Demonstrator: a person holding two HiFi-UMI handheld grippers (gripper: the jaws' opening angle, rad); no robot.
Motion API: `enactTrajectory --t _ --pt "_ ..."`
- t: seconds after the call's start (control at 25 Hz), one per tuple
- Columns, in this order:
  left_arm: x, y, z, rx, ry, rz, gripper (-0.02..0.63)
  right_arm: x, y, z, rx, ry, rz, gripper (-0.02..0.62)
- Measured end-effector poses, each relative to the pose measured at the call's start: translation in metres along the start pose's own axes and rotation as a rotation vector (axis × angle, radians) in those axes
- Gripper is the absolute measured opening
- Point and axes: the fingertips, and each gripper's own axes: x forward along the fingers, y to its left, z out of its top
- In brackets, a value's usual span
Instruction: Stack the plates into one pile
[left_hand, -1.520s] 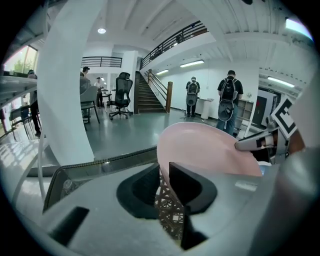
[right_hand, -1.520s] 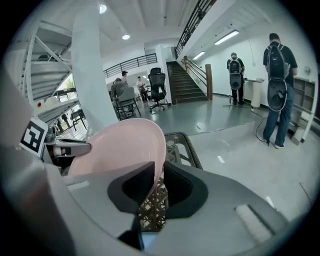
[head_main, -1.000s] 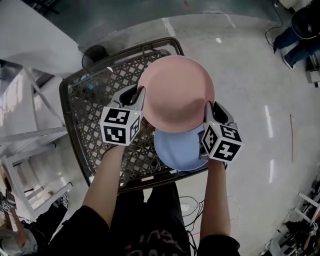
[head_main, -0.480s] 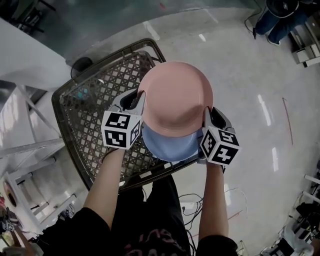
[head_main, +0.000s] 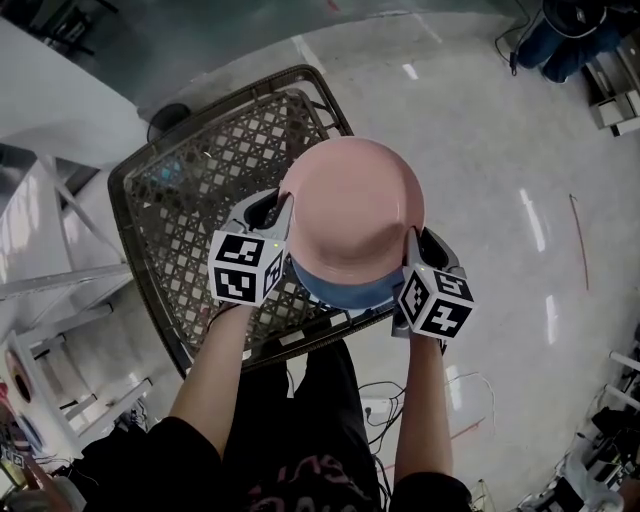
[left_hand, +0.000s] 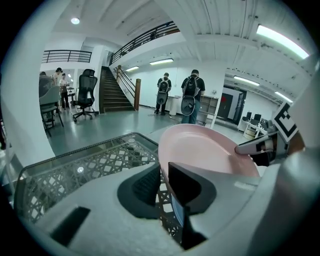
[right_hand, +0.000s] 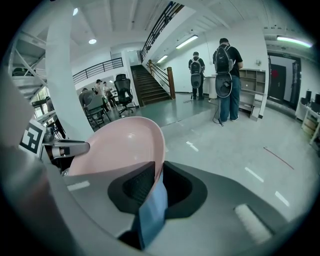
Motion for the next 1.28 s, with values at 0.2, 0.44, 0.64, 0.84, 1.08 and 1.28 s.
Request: enactTrajectory --t 0.2,0.44,0.64,0.84,1.08,1.28 --pt "-0.005 -0.007 -0.024 -0.008 0.037 -0.007 0.048 -0.005 -0.001 -0.026 0.02 0.037 -0.005 0.061" --pt "-0.006 -0.022 -0.052 -0.01 0.085 -0.025 0.048 -0.014 -0.011 -0.06 0.055 0.087 -0.02 0.06" --pt "-0.007 -0.029 -0.068 -0.022 0.105 -0.028 0.048 -0.015 -0.015 -0.078 0.062 0.118 -0.023 0.06" --pt "-0.003 -0.027 -0.072 -0.011 0.115 -0.023 0.051 -0.011 -0.016 -0.079 0.058 0.12 -0.022 0.06" --pt "-0.002 -0.027 -0.077 0.055 0.13 -0.012 0.072 -0.011 -0.018 -0.08 0.04 0.124 -0.038 0.067" --pt "-0.004 -0.023 -0.07 0.056 0.107 -0.011 0.086 -0.016 -0.024 -0.071 0.056 0.098 -0.058 0.103"
